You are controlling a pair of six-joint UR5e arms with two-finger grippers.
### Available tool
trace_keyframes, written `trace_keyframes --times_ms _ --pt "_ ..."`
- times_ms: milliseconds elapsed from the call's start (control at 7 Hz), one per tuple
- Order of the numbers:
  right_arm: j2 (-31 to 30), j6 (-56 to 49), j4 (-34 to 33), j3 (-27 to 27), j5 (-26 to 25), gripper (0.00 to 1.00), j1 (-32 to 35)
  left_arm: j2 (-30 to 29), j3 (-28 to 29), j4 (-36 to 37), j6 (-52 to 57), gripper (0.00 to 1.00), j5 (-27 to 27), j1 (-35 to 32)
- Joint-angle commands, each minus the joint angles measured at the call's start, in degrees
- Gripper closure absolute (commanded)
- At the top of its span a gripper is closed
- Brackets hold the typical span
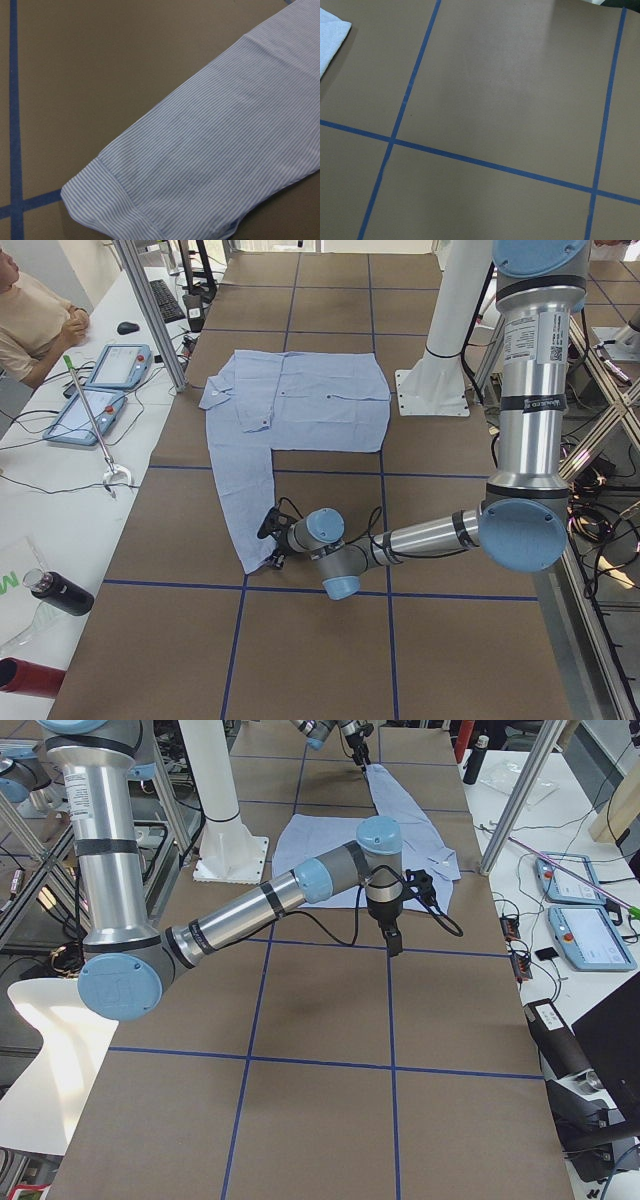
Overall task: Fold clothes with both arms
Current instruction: 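Grasp the sleeve cuff nearest the left gripper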
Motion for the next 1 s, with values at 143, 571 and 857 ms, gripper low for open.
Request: trace_keyframes --times_ms 143,571,857 --pt "0.26 0.06 0.00 0.11 0.01 0.00 -0.02 0.02 1.07 -1.03 -0.82 0.56 0.05 0.03" --pt "0.35 0.41 0.00 0.55 0.01 0.00 0.07 0.02 0.20 -1.82 -0.82 1.00 -0.13 0.03" --pt "0.27 0.58 0.00 0.46 -0.08 0.00 -0.02 -0.07 -5.05 0.18 -1.34 1.00 -4.66 -0.24"
